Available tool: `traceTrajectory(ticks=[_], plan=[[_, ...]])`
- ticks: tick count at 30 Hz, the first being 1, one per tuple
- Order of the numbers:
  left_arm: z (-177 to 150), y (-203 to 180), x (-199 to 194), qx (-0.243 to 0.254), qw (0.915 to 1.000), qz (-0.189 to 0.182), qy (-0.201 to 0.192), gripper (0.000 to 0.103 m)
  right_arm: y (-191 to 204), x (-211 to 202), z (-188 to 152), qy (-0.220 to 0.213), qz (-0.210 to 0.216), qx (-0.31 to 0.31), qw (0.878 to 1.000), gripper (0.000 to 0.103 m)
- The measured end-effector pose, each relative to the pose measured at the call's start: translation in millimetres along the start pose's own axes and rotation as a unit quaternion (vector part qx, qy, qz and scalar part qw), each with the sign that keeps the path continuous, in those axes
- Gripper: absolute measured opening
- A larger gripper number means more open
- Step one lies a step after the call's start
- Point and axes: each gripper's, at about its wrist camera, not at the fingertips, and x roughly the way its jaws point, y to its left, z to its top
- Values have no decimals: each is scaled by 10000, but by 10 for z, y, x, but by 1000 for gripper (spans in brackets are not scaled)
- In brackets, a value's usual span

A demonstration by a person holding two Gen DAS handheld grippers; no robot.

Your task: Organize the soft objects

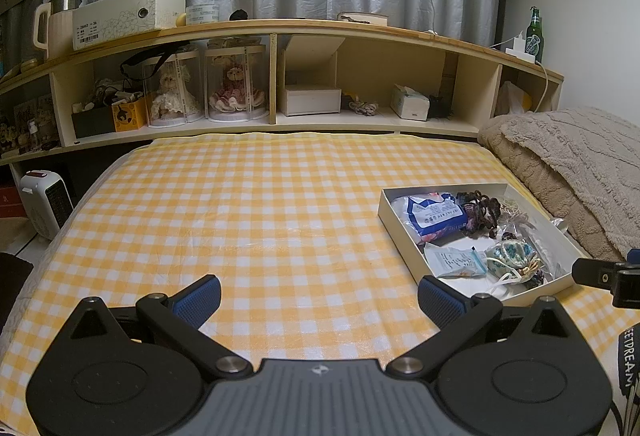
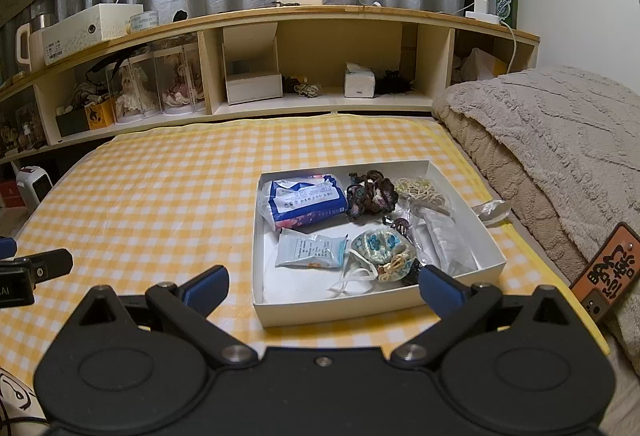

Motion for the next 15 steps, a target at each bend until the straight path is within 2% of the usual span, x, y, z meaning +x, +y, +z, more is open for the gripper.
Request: traceTrajectory(ticks=[15], plan=[[0,1,-3,2,10000,-2,-4,103,-4,2,0,7,3,11,10000,102]])
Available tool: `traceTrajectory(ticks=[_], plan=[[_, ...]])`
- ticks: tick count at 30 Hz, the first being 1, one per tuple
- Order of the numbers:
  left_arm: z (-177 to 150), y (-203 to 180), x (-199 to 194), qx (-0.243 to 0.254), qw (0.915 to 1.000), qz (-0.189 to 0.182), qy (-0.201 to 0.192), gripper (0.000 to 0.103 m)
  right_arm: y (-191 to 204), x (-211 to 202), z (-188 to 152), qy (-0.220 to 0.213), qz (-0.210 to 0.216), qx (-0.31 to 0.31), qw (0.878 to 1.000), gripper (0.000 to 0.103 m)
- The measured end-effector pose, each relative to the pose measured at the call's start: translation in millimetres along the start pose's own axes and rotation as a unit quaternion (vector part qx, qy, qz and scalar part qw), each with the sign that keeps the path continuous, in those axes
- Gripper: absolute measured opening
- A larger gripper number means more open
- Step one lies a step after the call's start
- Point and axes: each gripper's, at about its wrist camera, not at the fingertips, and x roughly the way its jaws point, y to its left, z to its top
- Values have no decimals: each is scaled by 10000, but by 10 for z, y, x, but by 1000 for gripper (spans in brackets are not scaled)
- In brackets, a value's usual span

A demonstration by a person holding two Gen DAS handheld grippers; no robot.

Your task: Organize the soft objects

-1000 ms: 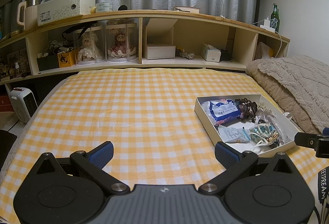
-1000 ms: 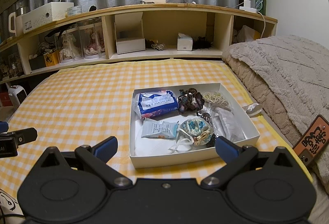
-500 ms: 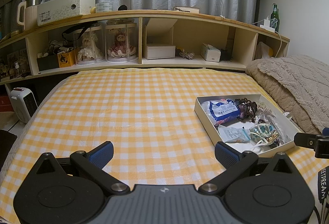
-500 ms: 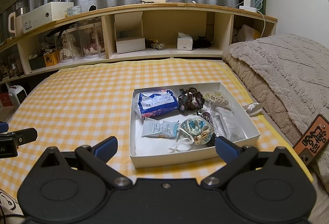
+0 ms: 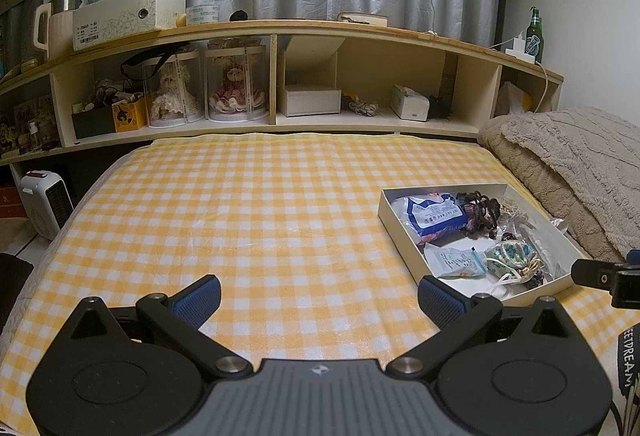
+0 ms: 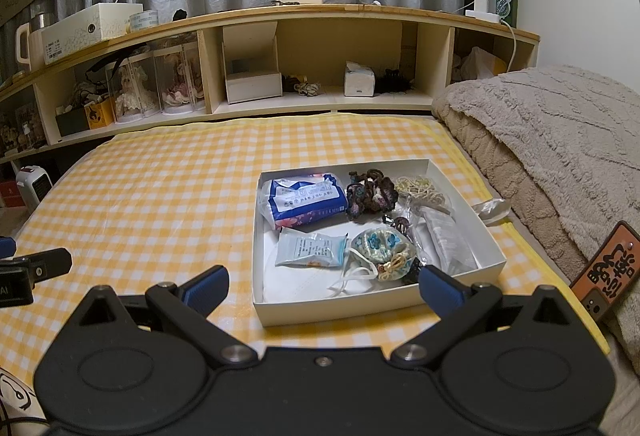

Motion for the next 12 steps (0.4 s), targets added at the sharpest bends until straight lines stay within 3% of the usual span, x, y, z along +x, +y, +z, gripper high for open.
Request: traceTrajectory(ticks=[12], plan=[[-1,-3,0,-3,10000,13,9,103,-10,4,2,5,7,-2,10000,102]])
